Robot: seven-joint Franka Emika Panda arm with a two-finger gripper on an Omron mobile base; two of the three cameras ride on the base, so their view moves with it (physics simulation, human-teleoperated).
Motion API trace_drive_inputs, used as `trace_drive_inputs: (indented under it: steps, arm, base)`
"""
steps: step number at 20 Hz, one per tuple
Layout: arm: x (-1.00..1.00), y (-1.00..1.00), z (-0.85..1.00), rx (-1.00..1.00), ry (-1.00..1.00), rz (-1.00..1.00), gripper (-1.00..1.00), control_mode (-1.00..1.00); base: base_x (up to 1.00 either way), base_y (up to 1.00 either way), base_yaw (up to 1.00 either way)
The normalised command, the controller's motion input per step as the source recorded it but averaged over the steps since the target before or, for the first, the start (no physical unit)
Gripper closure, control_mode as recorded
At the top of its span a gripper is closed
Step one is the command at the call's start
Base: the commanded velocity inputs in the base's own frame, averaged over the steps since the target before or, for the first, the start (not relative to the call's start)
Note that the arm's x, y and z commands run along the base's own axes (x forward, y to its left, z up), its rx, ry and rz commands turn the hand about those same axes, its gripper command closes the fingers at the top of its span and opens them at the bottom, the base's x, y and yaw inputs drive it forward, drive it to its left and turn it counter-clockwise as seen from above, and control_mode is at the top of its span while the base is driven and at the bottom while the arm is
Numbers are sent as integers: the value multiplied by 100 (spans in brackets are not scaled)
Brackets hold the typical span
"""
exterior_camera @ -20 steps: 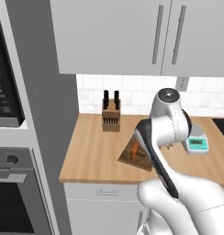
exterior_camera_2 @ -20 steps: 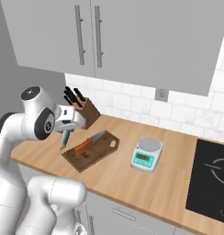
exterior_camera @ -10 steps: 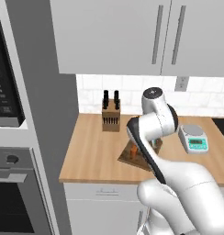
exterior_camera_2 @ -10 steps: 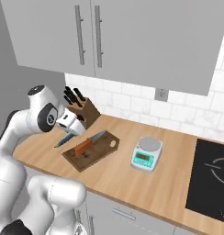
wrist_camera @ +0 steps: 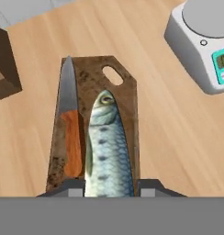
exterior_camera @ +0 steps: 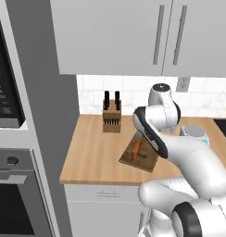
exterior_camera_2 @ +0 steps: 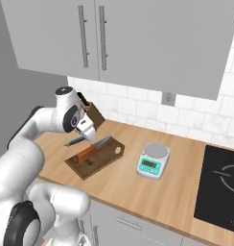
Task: Pick up the knife from the drawer and place it on the cutting board. Then place the meat from the plate to the cutting board.
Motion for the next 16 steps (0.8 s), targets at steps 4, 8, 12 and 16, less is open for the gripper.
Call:
trace_drive_inputs:
  steps: [4,8,12,16]
  arm:
    - [34,-13,-42,10,0,-1,100,-100]
    - [12,-10,-44,4,-1,0,100,-100]
    - [0,-10,-35,2,-2,0,100,-100]
    - [7,-1,-29,0,0,0,100,-100]
  base:
    - [0,0,0]
    - [0,0,0]
    - [0,0,0]
    - [0,0,0]
